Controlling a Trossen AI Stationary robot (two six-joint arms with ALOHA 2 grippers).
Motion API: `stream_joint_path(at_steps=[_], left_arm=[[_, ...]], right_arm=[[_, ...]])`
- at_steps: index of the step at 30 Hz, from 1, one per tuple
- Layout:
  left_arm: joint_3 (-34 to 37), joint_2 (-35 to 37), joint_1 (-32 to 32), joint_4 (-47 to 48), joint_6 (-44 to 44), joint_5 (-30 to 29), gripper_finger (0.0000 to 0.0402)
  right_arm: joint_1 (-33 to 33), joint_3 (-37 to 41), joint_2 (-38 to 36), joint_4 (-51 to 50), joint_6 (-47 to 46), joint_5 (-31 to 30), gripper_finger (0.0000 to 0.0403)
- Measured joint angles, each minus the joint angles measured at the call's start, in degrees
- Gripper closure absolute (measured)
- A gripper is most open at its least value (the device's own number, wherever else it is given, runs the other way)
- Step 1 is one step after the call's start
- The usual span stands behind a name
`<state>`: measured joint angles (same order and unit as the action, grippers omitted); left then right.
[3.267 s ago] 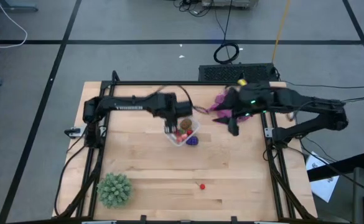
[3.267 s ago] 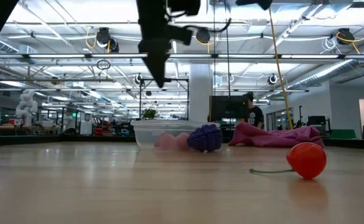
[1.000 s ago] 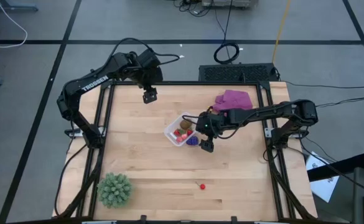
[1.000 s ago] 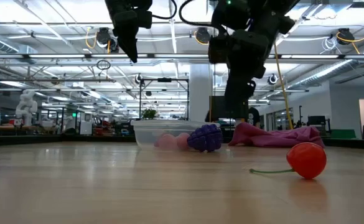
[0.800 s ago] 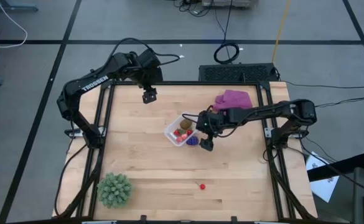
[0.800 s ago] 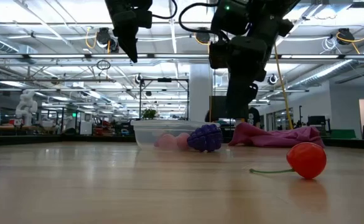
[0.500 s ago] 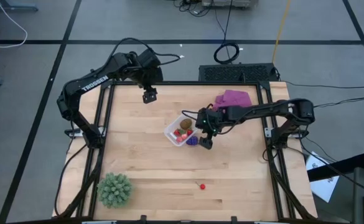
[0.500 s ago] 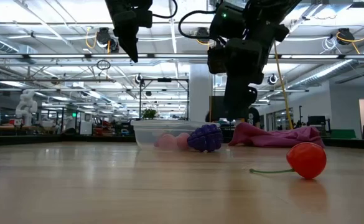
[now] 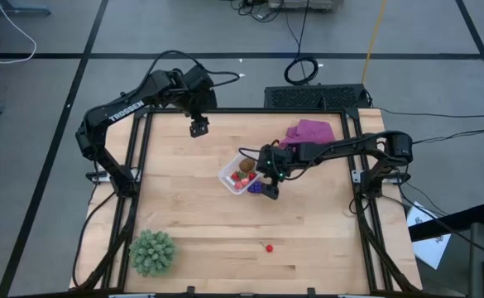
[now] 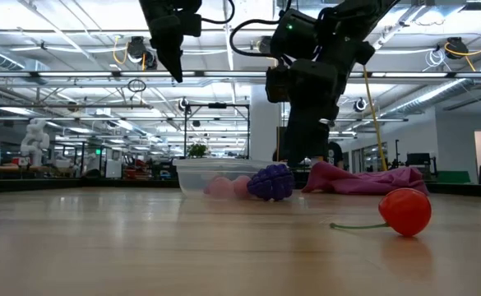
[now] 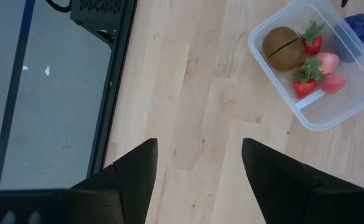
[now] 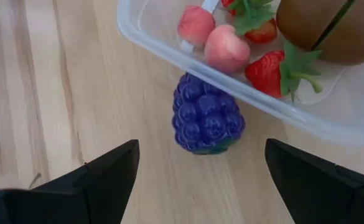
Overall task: Pick and placing Produce into tupperware
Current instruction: Put the blue raspberry into the transparent bin
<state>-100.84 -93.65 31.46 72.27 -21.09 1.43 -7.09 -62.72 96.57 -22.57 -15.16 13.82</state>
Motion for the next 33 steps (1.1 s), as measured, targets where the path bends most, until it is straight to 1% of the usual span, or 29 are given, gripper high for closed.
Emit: stream_joint_path(at_steps=[14,33], left_arm=[[0.0,-0.02,0.0,-0.03,-0.17,-0.02,0.0163],[0.0,-0.02,0.0,-0.05,0.03,-0.02,0.0163]], right_arm=[[-1.14,0.0,0.0,1.48,-0.68,0.01,0.0064],[-0.68,0.0,0.0,2.53,-2.97,0.16,0.0064]])
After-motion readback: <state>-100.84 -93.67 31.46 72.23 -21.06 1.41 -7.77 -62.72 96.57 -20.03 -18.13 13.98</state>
